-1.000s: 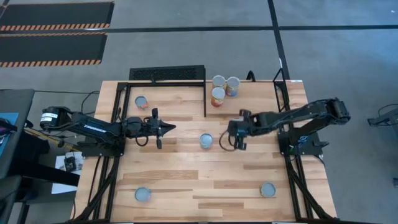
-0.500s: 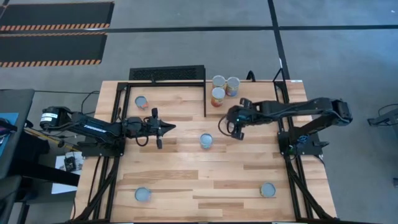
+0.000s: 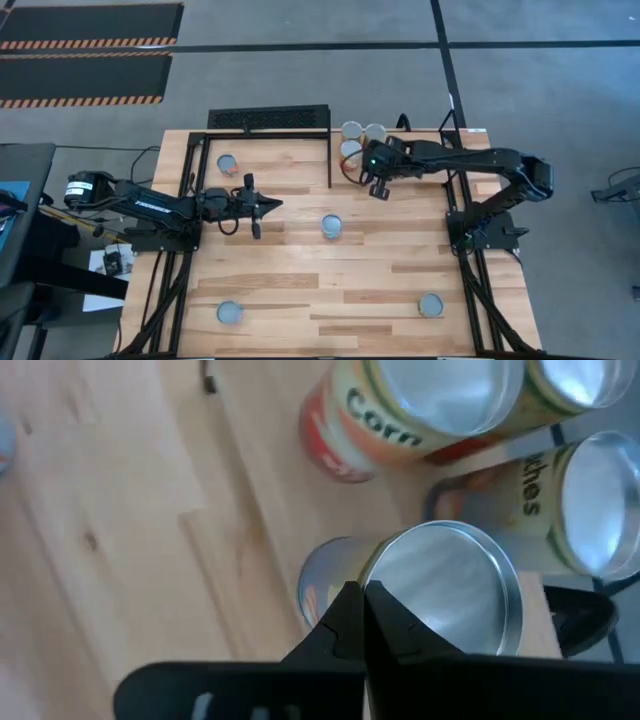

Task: Pick and place cans onto a shelf
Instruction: Put the canned peaches on the shelf aligned with the other canned peaches

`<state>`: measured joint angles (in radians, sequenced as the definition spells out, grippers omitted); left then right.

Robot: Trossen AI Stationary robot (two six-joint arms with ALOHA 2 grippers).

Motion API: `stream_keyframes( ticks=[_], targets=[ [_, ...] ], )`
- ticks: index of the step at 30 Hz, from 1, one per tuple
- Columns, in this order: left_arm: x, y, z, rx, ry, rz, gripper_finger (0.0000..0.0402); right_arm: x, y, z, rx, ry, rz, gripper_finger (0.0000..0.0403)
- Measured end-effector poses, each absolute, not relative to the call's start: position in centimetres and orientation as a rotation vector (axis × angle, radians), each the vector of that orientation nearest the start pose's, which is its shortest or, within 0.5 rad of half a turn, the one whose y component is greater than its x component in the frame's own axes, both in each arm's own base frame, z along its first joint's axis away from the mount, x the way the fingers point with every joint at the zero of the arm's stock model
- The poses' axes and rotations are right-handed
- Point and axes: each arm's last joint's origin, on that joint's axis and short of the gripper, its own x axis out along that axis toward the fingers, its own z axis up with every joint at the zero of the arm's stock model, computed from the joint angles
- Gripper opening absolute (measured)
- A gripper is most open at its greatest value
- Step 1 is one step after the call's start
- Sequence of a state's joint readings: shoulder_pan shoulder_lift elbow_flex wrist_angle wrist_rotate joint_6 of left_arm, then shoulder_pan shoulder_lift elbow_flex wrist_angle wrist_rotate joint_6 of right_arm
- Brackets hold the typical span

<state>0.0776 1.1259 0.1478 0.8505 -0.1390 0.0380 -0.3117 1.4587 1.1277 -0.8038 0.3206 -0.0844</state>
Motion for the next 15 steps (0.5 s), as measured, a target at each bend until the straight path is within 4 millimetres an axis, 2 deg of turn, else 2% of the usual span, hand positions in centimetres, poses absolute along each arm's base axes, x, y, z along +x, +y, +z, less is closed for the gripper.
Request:
stream_keyframes(
  ticks=[15],
  targets=[
    [18.8, 1.9, 16.0, 0.041, 0.132, 0.214, 0.0000, 26.7, -12.0, 25.5, -0.089, 1.130, -0.544, 0.0010]
  ],
)
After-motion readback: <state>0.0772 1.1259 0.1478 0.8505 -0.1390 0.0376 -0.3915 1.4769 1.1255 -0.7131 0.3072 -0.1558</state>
